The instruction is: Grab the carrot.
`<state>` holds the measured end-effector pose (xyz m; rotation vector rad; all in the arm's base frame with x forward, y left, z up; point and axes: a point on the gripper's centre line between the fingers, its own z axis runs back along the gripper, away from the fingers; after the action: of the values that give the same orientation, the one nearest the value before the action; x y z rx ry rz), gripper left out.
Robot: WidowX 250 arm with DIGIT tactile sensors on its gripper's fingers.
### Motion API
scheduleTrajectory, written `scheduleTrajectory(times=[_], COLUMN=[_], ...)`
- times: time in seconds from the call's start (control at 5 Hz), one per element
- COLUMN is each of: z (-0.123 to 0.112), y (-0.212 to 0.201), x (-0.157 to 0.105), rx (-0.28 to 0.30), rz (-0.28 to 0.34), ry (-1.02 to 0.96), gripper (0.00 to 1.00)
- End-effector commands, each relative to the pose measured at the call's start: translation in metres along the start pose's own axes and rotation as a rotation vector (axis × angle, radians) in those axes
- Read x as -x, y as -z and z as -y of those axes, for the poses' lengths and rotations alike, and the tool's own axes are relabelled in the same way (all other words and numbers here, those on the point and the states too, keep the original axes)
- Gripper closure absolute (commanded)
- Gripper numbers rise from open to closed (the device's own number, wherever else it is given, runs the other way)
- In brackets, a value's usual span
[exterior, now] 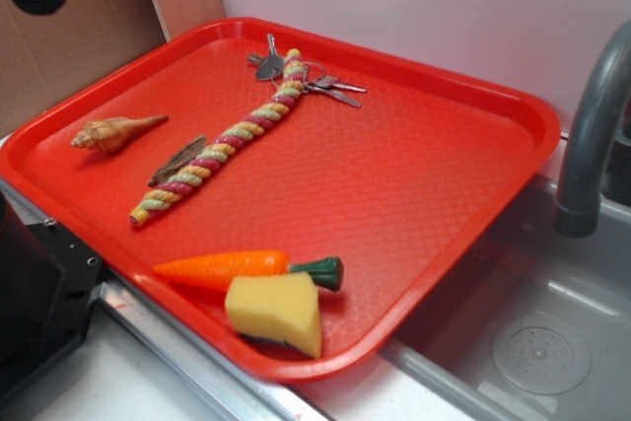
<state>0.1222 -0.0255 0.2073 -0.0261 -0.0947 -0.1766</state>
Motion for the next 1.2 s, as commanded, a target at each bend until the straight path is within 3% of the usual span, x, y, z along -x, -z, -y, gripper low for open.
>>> scheduleTrajectory(times=[0.0, 0.2, 0.4, 0.6, 0.8, 1.0], z=[0.014, 0.034, 0.050, 0.065, 0.070, 0.077], y=[0.074, 0.098, 0.114, 0.136, 0.159, 0.174], x=[-0.027, -0.025, -0.018, -0.016, -0.023, -0.030], rx=[-0.027, -0.021, 0.046, 0.093, 0.099, 0.070], rz=[0.055, 0.033, 0.055, -0.005, -0.078, -0.161], ry=[0.497, 0.749, 0.992, 1.159, 1.182, 1.183], gripper=[0.00, 0.00, 0.00, 0.00, 0.00, 0.00])
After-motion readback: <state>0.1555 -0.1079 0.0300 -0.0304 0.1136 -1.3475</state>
